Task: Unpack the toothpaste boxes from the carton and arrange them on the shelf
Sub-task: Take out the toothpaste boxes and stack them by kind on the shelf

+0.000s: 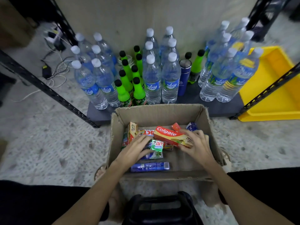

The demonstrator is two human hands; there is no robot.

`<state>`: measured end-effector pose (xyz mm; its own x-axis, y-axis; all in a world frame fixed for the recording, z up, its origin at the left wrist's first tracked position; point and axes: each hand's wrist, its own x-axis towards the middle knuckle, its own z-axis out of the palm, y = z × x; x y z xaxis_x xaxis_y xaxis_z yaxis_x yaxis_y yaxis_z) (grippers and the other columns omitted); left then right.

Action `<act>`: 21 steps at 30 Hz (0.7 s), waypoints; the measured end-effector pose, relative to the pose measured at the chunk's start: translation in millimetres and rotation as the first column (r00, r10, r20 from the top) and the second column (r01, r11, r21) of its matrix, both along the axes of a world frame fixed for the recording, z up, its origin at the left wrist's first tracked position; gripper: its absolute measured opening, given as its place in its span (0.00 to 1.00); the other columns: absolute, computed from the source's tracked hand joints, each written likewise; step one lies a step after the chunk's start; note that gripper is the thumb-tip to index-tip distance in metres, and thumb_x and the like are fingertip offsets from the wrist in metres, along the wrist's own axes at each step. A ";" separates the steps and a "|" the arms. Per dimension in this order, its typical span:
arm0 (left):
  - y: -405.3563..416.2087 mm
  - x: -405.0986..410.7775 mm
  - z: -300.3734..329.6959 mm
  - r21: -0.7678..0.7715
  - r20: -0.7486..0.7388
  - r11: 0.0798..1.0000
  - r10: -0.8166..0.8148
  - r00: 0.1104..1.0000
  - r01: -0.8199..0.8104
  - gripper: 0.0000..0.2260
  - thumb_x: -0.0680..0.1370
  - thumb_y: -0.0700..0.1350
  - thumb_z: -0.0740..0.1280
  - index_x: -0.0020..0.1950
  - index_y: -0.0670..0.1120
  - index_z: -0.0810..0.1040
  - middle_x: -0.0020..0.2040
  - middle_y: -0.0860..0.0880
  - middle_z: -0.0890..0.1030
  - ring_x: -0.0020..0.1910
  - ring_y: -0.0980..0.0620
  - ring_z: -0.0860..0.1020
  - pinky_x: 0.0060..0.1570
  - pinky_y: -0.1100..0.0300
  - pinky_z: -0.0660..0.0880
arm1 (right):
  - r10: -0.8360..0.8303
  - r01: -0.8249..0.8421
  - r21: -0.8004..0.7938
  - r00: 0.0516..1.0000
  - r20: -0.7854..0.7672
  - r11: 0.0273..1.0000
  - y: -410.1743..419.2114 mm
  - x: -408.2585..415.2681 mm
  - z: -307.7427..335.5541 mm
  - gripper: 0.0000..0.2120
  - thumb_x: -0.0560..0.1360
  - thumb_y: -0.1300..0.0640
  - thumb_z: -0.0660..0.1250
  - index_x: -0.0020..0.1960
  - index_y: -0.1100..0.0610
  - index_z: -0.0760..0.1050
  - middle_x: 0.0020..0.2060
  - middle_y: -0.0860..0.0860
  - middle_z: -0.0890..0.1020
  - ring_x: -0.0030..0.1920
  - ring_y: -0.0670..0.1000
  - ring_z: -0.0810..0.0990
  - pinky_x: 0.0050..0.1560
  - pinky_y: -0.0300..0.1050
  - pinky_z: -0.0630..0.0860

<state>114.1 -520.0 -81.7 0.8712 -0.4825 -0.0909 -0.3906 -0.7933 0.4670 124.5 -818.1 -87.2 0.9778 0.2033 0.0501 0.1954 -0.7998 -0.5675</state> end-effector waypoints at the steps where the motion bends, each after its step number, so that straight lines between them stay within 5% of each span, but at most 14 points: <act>1: -2.6 0.6 7.4 -0.020 0.024 1.000 0.011 1.000 -0.010 0.23 0.81 0.54 0.65 0.73 0.49 0.67 0.67 0.51 0.72 0.71 0.48 0.69 0.72 0.48 0.66 | -0.011 0.011 0.000 1.000 0.022 1.000 -2.1 0.8 8.3 0.32 0.66 0.48 0.79 0.68 0.41 0.74 0.53 0.33 0.71 0.57 0.49 0.71 0.53 0.44 0.58; 8: -2.9 23.9 88.9 -0.100 0.340 0.993 0.094 0.936 -0.064 0.29 0.82 0.55 0.64 0.81 0.50 0.60 0.61 0.50 0.72 0.62 0.51 0.72 0.71 0.51 0.67 | -0.037 0.031 0.027 0.975 0.218 0.999 -15.8 30.8 98.9 0.29 0.64 0.37 0.71 0.65 0.36 0.76 0.51 0.27 0.73 0.55 0.42 0.69 0.54 0.44 0.58; 13: 1.3 47.5 169.9 -0.138 0.503 0.985 0.161 0.849 -0.106 0.30 0.82 0.57 0.61 0.82 0.54 0.56 0.58 0.49 0.70 0.57 0.49 0.70 0.63 0.54 0.69 | -0.026 -0.002 0.087 0.945 0.326 0.996 -31.7 52.5 188.8 0.26 0.65 0.44 0.80 0.62 0.37 0.79 0.52 0.32 0.79 0.56 0.43 0.70 0.55 0.47 0.58; 21: 0.5 71.3 331.1 -0.080 0.793 0.994 0.109 0.599 -0.075 0.27 0.79 0.58 0.66 0.77 0.52 0.69 0.56 0.47 0.71 0.52 0.47 0.72 0.56 0.49 0.72 | 0.051 -0.109 0.094 0.876 0.479 0.990 -68.0 77.7 344.1 0.25 0.64 0.38 0.77 0.60 0.33 0.78 0.53 0.32 0.75 0.59 0.43 0.71 0.61 0.48 0.62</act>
